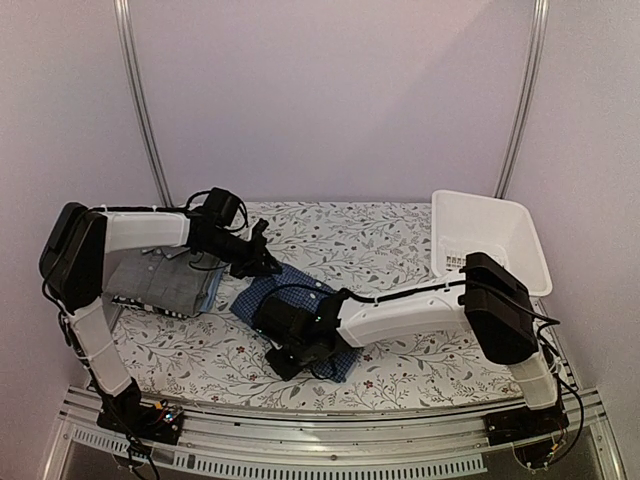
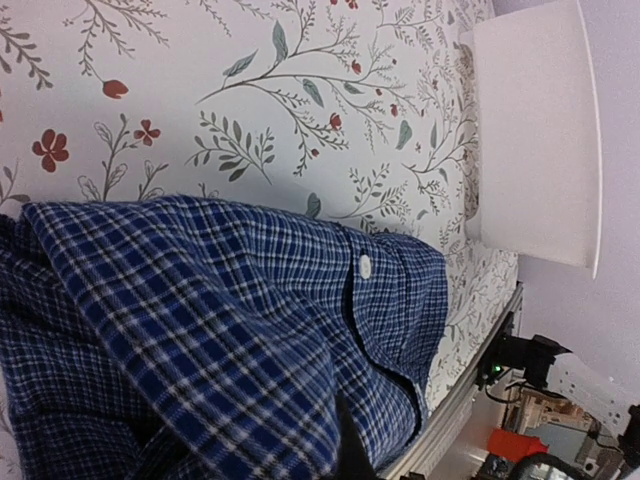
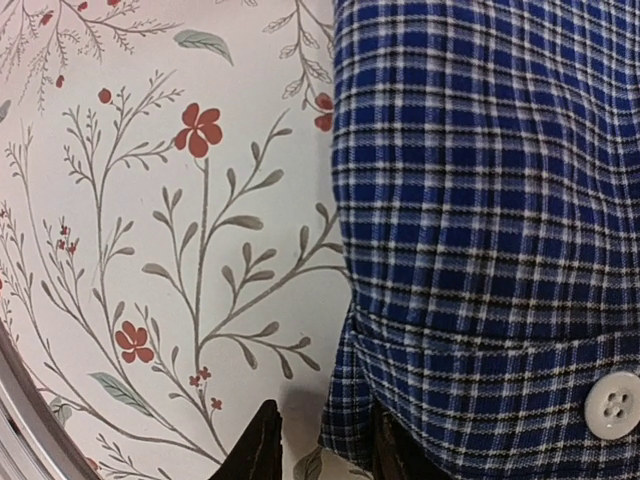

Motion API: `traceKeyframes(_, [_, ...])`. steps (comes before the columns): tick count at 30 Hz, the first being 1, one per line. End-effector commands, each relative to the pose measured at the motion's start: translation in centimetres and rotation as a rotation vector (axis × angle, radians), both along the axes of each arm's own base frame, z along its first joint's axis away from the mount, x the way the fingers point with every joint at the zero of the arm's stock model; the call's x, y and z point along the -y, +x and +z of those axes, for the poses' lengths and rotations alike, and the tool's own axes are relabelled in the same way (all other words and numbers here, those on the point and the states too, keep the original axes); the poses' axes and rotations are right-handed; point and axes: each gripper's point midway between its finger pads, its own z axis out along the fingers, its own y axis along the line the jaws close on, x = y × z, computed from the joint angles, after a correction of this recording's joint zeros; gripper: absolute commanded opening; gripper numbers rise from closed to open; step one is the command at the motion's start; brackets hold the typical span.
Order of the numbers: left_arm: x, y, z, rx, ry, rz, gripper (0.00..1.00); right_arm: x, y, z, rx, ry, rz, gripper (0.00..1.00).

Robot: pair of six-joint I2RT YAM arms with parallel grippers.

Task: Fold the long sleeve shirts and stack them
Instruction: Pass from the left arm to the right, then flatten out the square-folded shirt at the center of the board.

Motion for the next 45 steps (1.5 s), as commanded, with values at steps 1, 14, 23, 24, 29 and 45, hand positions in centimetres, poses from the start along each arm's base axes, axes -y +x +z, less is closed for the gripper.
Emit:
traceKeyframes(1, [0.3,0.5,0.6,0.007,-0.016,-0.014,0.0,1.5,-0.1,-2.8,-0.041,-0.09,-0.046,0.3])
traceKeyframes(14, [-1.2,1.0,2.0,0.079,0.077,0.012,0.0,2.4,3.2,8.6,0.164,-0.068,-0.121,0.0])
traceKeyframes(23, [-2.4,-0.5,7.0,0.183,0.085,0.005,0.16,4.1,5.6,19.1,0.172,0.13,-0.132,0.0])
traceKeyframes(24, [-2.6,-0.7,7.6,0.193,0.087,0.006,0.19,4.3,6.1,19.8,0.168,0.154,-0.134,0.0])
traceKeyframes(29, [-3.8,-0.5,11.3,0.291,0.126,0.039,0.5,6.6,11.1,20.6,0.129,0.23,-0.202,0.0])
traceKeyframes(45, [-2.7,-6.1,8.7,0.276,0.084,-0.026,0.73,7.9,18.6,14.5,0.059,0.274,-0.324,0.0])
